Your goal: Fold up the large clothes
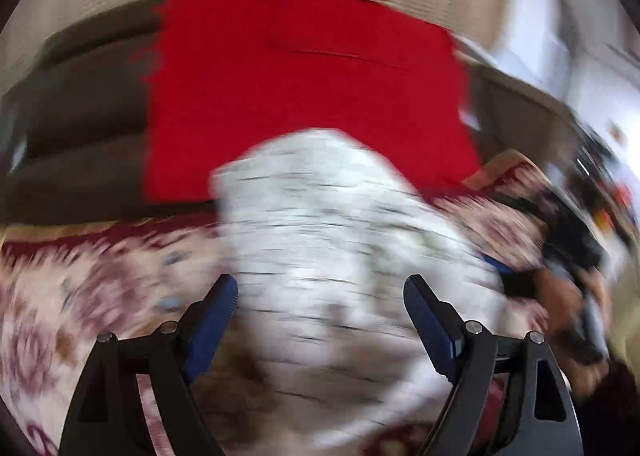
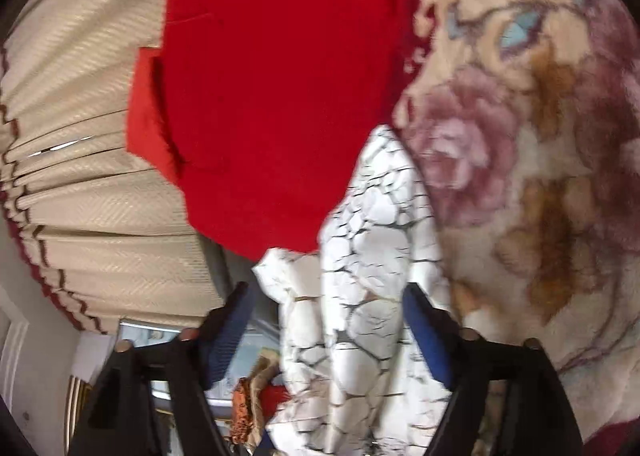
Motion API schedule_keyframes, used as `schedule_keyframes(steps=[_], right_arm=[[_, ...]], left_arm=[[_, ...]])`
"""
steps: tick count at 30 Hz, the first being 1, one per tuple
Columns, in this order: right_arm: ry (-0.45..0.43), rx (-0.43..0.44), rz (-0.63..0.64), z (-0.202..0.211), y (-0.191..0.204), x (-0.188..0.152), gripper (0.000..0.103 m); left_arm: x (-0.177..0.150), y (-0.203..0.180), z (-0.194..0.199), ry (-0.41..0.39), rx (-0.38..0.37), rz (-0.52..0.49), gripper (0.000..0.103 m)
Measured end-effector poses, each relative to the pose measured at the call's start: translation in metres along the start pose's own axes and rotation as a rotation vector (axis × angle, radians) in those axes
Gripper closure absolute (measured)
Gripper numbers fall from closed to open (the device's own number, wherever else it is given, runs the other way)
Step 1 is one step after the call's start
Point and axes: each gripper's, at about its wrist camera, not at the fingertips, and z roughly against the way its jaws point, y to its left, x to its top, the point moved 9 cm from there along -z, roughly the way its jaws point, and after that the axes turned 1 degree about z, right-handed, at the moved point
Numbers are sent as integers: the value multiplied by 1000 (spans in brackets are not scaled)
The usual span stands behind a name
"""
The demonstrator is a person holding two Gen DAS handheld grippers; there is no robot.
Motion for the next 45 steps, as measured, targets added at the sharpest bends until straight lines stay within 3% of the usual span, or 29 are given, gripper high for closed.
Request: schedule_keyframes(steps=[2, 5, 7, 9, 12, 16, 17, 18, 19, 23, 27, 28, 31, 33, 35, 38, 42, 45], right_arm=[[27, -40, 57, -13, 7, -7, 19], [113, -110, 127, -44, 12, -23, 19], [141, -144, 177, -61, 18, -29, 19], [146, -197, 275, -76, 28, -34, 18], [178, -244, 387, -98, 42, -42, 15], [250, -342, 509, -130, 40, -61, 17], [255, -373, 541, -140, 38, -63, 29], [269, -410, 574, -145, 33, -67, 63], [282, -439, 603, -148, 30, -70, 75], [165, -464, 743, -131, 60, -70, 86], [28, -475, 833, -96, 85, -66, 88], [3, -490, 825, -91, 83, -57, 88], [-39, -547, 725, -74, 57, -33, 88], [-1, -595, 658, -72, 27, -14, 88], [53, -610, 597, -73, -1, -11, 87], [71, -586, 613, -72, -5, -11, 85], [89, -533, 582, -51, -14, -6, 77], [93, -519, 562, -43, -18, -10, 71]], left_arm=[[-2, 38, -18, 25, 31, 143, 18], [-22, 67, -55, 106, 31, 265, 18], [-37, 61, -69, 152, 7, 267, 18], [-40, 54, -70, 131, 14, 235, 18], [-36, 41, -67, 125, -58, 185, 18], [-45, 31, -72, 142, -126, 205, 18], [-48, 28, -76, 155, -163, 242, 18], [-50, 23, -79, 172, -195, 264, 18], [-53, 17, -82, 188, -216, 266, 18], [-40, -11, -74, 142, -151, 154, 18], [-23, -50, -64, 103, -96, 58, 18], [-20, -64, -62, 82, -132, 16, 18], [-18, -99, -59, 37, -73, -132, 18], [-21, -110, -61, 40, -34, -200, 18], [-20, -111, -60, 56, -35, -201, 18], [-15, -94, -58, 87, -60, -132, 17], [-14, -61, -52, 46, 14, -112, 17], [-16, -52, -51, 62, 46, -95, 17]])
